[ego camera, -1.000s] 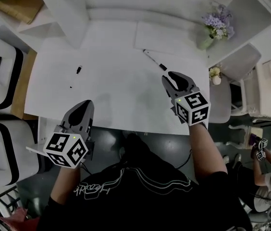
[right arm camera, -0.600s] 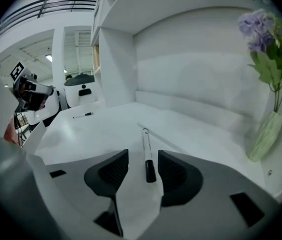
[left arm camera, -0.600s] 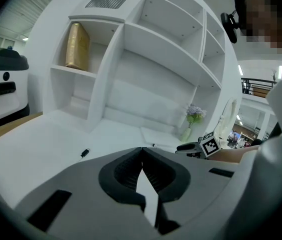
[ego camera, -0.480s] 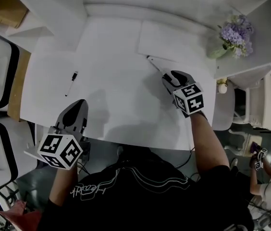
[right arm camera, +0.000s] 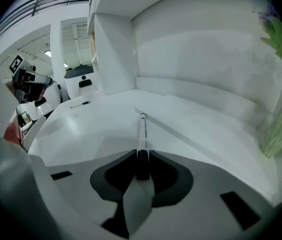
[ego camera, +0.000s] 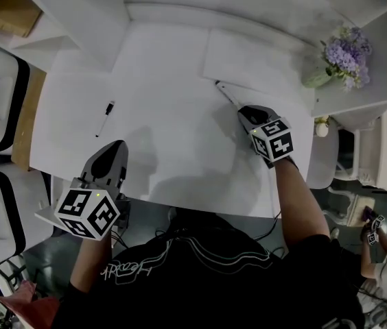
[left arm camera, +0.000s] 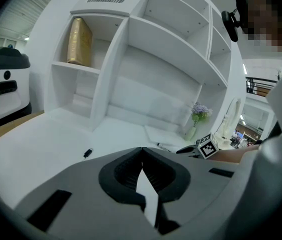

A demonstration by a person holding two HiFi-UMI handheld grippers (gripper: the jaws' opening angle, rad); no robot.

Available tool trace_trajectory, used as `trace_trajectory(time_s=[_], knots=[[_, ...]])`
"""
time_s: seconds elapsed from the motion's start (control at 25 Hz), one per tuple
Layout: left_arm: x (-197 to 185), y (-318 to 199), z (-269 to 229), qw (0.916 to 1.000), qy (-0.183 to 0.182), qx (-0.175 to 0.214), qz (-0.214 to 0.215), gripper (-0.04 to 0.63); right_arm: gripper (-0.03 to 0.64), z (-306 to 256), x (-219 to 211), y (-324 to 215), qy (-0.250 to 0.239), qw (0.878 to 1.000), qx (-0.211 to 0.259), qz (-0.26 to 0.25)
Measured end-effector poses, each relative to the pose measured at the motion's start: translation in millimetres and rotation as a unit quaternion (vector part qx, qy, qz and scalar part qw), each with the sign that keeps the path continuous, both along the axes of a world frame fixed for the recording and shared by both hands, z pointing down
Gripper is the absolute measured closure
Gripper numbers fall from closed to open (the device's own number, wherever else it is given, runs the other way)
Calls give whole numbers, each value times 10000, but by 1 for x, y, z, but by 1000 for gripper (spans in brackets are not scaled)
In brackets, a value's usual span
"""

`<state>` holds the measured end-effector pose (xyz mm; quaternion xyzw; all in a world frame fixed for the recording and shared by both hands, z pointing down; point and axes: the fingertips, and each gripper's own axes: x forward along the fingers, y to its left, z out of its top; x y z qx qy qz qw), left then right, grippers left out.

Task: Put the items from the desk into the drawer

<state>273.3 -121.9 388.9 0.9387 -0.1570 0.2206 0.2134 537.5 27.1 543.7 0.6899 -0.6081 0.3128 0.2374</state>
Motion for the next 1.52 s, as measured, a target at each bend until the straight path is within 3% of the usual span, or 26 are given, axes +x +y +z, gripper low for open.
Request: trace_trajectory(time_s=[0.36,0.64,0.92,1.12,1.52], knots=[[-30,3,-8,9999,-2,41,-122,575,529,-15,-8,-3,-255,9992,121,275],[-91,9,-23,9988,84,136,-467,575,530,-68,-59,-23,-226,9983,522,128],[-179,10,-36,9949,200,220,-966,575,531,-135,-152,-56,-332,9909,1228,-437],[-251,13,-42,9880,291,278,-1493,575,531,-177,-241,-85,-576,9785,1641,-1111],[-381,22,-45,9680,396,306,-2460,575,531,-201,-408,-131,-766,9512,1755,-2421]])
